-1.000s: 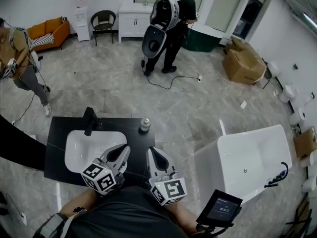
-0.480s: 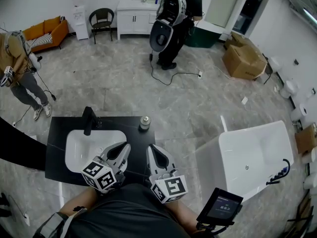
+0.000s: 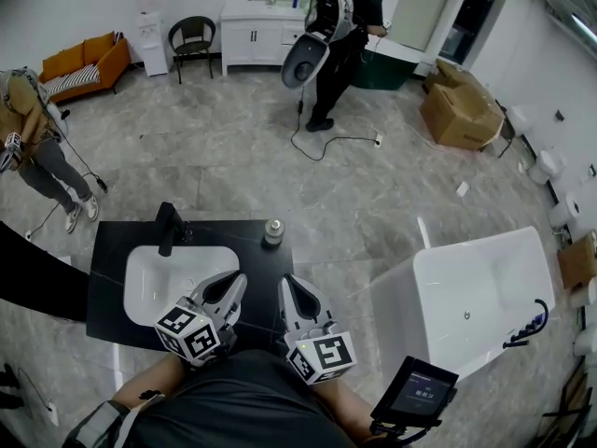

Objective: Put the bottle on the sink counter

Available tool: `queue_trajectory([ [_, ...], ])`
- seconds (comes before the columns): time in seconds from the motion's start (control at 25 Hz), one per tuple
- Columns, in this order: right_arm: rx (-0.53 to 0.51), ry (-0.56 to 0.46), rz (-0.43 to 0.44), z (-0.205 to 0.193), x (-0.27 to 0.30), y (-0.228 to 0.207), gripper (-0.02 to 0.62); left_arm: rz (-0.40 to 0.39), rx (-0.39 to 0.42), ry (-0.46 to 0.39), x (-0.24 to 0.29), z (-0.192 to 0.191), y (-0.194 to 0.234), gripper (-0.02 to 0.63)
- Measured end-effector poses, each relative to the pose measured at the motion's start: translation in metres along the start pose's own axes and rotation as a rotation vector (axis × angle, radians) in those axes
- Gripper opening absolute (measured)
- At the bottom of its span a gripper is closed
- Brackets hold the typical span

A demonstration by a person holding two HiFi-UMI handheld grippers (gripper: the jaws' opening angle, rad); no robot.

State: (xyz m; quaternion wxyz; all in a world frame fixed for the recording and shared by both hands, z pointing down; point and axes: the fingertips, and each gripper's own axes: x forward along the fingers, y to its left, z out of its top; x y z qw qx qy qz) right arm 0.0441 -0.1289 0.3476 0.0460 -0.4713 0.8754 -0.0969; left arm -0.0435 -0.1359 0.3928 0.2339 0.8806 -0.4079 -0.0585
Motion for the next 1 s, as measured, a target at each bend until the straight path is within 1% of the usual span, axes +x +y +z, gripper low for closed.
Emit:
queue_trajectory([
  [1.0,0.002,0.015,0.005,0.0048,-0.0016,-0.0032,-0.005,-0.002,-0.017,0.024,0.0065,-0.0011,-0.0043,0.003],
])
